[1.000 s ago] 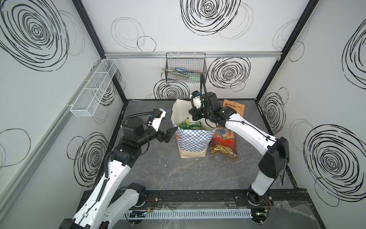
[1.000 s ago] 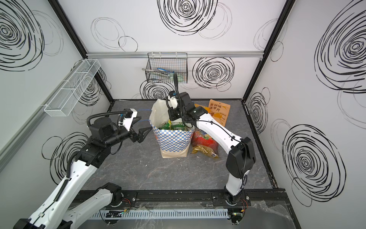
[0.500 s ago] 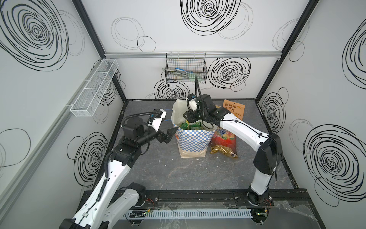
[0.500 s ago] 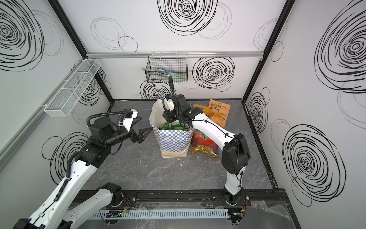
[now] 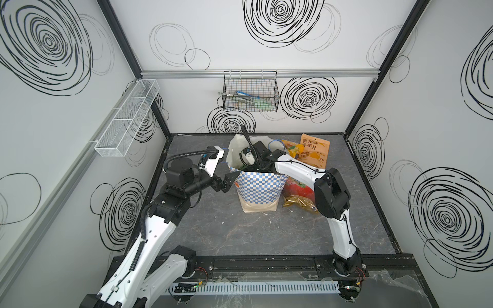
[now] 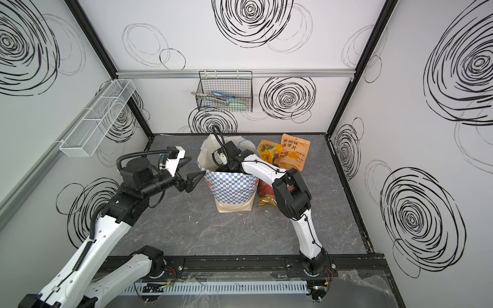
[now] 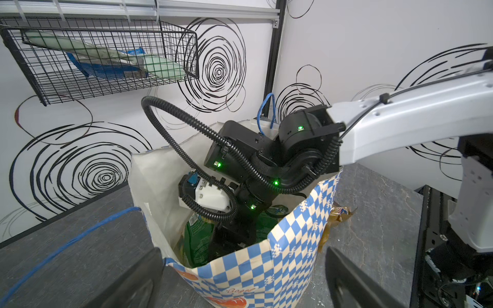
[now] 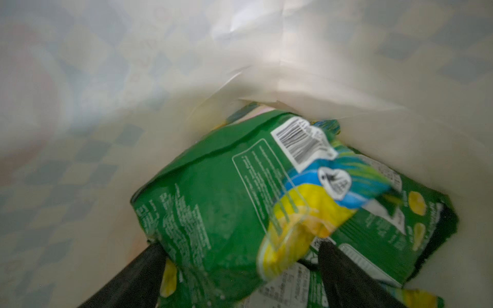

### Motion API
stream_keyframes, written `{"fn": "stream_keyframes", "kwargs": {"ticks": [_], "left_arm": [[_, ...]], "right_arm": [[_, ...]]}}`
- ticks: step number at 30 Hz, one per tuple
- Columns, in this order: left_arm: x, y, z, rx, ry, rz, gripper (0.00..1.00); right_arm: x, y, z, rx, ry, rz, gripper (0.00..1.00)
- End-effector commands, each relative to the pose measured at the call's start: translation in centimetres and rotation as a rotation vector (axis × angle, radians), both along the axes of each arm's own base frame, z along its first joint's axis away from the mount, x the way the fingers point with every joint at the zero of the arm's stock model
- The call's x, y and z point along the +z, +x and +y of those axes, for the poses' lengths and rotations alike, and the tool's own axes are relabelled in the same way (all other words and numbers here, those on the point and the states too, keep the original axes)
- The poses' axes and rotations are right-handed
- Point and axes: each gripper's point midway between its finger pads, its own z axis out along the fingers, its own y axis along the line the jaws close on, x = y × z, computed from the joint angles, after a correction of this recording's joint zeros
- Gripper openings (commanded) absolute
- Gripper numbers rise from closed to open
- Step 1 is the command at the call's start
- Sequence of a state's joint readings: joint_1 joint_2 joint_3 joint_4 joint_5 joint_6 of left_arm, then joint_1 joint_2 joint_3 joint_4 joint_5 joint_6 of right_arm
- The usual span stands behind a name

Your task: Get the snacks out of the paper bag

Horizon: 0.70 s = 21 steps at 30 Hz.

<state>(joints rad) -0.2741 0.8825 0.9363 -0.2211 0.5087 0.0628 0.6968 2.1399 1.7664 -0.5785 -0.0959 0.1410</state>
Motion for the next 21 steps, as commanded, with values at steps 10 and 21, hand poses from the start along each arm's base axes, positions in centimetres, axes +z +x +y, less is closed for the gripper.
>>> {"fn": "stream_keyframes", "kwargs": {"ticks": [10,21], "left_arm": [[1.0,-0.1,-0.2,-0.013,-0.016,-0.045,0.96],[0.9,-0.1,-0.2,-0.011,-0.015,-0.045,0.96]], "right_arm": [[-8.1,-2.7,-2.6,-0.027,-0.122,0.078,0.74],[-2.9,-1.2,-2.0,-0.053,-0.029,-0.016,0.03]]}}
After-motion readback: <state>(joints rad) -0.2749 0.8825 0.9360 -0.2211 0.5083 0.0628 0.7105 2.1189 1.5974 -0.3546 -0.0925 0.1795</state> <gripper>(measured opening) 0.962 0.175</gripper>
